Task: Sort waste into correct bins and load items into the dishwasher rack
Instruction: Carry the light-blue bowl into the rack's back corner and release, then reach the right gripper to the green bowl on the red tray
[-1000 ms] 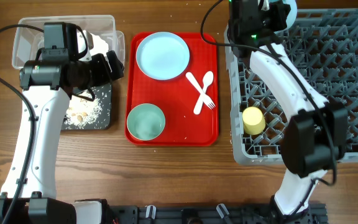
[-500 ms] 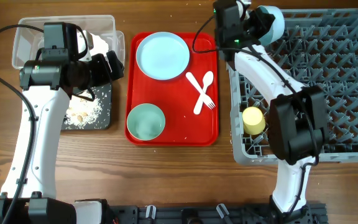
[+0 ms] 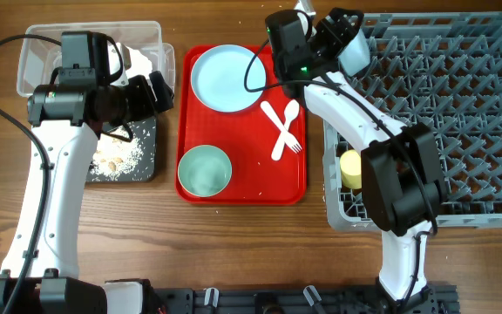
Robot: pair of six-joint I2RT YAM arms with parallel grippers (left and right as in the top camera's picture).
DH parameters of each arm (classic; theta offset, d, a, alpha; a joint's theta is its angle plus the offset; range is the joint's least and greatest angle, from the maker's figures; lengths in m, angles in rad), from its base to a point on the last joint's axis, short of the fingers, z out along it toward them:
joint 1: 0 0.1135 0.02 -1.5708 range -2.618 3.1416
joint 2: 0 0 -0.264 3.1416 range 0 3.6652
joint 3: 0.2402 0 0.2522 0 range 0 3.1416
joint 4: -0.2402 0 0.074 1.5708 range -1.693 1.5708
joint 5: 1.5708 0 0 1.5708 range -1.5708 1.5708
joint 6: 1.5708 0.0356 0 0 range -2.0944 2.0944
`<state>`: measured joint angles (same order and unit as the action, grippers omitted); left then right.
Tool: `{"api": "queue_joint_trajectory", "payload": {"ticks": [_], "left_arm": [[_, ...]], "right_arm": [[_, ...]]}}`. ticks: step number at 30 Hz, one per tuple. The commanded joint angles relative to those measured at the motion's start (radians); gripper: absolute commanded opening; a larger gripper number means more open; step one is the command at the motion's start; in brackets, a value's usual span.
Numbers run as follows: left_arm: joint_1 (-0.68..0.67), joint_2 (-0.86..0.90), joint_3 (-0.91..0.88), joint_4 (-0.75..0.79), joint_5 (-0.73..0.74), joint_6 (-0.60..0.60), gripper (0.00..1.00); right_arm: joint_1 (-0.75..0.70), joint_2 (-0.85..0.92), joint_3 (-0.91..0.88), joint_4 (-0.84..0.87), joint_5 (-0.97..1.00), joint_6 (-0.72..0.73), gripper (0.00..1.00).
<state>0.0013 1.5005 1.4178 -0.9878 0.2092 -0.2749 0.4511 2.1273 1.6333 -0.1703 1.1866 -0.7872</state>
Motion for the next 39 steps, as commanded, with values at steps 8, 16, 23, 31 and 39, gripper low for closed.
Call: {"api": "queue_joint_trajectory", "payload": {"ticks": [8,16,23,31,39], "left_arm": [[0.005,-0.001,0.009,0.003,-0.002,-0.005,1.00],[0.005,-0.001,0.009,0.003,-0.002,-0.005,1.00],[0.005,-0.001,0.009,0.003,-0.002,-0.005,1.00],[0.005,-0.001,0.009,0.003,-0.002,-0.005,1.00],[0.005,-0.001,0.009,0.003,-0.002,-0.005,1.00]], "right_arm": [[0.030,-0.158,0.010,-0.147,-0.151,0.256,1.00],[0.089,-0.217,0.007,-0.479,-1.659,0.851,0.99],[0.108,-0.185,-0.141,-0.469,-1.673,1.181,0.75],[0.273,-0.185,-0.274,-0.441,-1.320,1.501,0.50],[0.299,-0.141,-0.334,-0.368,-1.327,1.575,0.29]]}}
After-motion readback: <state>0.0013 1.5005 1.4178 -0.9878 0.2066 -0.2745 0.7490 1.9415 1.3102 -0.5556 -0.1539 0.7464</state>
